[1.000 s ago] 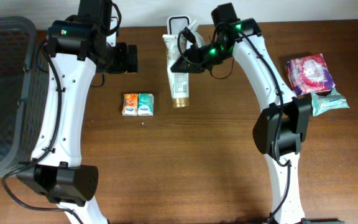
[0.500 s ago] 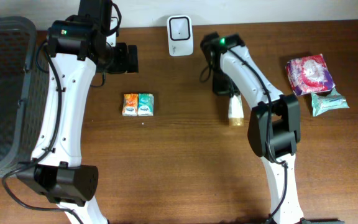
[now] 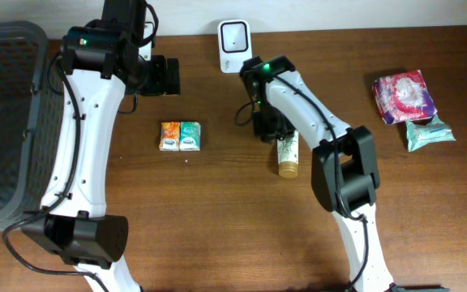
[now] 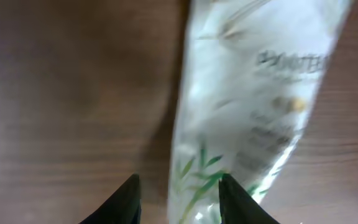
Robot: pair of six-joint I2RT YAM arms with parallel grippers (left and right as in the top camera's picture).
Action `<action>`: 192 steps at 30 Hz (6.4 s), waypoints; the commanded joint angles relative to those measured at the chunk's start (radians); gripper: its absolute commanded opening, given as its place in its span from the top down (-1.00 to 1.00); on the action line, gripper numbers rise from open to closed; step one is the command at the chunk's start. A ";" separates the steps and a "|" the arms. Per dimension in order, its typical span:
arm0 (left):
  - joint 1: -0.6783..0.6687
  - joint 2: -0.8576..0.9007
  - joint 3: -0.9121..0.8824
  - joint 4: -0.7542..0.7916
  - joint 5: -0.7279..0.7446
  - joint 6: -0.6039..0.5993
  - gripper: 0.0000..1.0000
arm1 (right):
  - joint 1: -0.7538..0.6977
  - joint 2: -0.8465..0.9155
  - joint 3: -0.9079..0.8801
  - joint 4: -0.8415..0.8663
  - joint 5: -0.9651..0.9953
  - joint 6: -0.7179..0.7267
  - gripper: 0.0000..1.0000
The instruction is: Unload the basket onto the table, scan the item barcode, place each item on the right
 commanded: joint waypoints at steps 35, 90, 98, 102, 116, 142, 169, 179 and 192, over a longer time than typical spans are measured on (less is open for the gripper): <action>0.005 -0.003 0.008 0.000 -0.007 0.002 -0.98 | -0.103 -0.003 0.249 0.999 -0.251 -0.053 0.92; 0.005 -0.003 0.008 0.000 -0.007 0.002 -0.98 | -0.546 -0.438 0.007 0.209 -0.249 0.056 -0.75; 0.005 -0.003 0.008 0.000 -0.007 0.002 -0.99 | -0.162 -0.232 0.006 0.385 -0.298 0.067 -0.97; 0.005 -0.003 0.008 0.000 -0.007 0.002 -0.98 | -0.103 -0.175 0.006 0.383 -0.292 0.067 -0.97; 0.000 0.009 0.008 0.000 0.204 0.007 -0.99 | -0.333 -0.176 0.006 0.298 -0.042 0.067 -0.97; -0.114 0.579 -0.012 -0.018 0.005 -0.163 1.00 | -0.333 -0.176 0.006 0.298 -0.042 0.067 -0.97; 0.040 0.586 0.446 -0.261 -0.011 -0.080 -0.99 | -0.331 -0.175 0.004 0.240 -0.265 0.061 -0.97; 0.038 0.586 0.446 -0.253 -0.011 -0.080 -0.98 | -0.195 -0.174 -0.357 0.277 -0.608 -0.277 -0.37; 0.038 0.586 0.446 -0.254 -0.011 -0.080 -0.98 | -0.135 -0.174 -0.569 0.531 -0.713 -0.212 0.12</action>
